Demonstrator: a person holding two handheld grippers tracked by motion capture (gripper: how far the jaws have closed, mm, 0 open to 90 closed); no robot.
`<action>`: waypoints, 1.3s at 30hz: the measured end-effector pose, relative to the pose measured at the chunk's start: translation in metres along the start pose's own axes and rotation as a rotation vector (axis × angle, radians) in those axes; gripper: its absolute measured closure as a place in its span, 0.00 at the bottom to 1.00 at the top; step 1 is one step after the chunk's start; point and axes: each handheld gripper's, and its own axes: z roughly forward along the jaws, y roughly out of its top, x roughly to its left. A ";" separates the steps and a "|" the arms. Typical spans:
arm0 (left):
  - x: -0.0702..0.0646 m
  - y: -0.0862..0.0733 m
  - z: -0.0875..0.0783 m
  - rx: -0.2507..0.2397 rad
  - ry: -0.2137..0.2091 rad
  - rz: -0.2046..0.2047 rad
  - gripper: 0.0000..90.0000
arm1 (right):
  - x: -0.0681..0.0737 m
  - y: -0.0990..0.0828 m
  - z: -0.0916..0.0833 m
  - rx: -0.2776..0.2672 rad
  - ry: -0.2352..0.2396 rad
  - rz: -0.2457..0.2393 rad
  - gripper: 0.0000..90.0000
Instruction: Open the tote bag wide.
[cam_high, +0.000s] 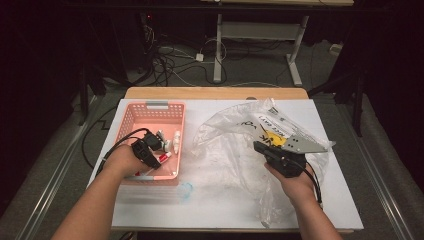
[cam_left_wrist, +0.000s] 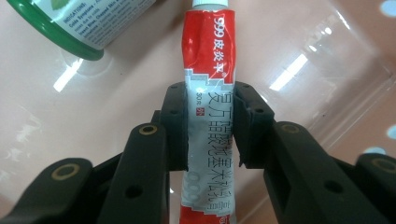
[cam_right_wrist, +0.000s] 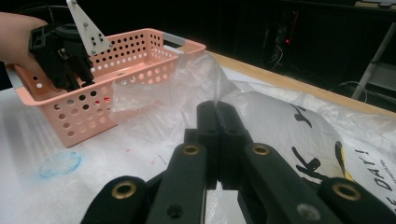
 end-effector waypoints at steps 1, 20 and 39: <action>0.000 0.000 0.000 -0.001 0.002 0.001 0.75 | 0.000 0.000 0.000 -0.002 0.000 0.001 1.00; 0.000 -0.017 -0.021 -0.129 -0.015 -0.067 0.75 | 0.000 0.000 0.000 0.002 0.001 0.003 1.00; -0.010 -0.045 -0.031 -0.351 -0.018 -0.156 0.75 | 0.000 0.000 -0.001 -0.003 -0.002 0.005 1.00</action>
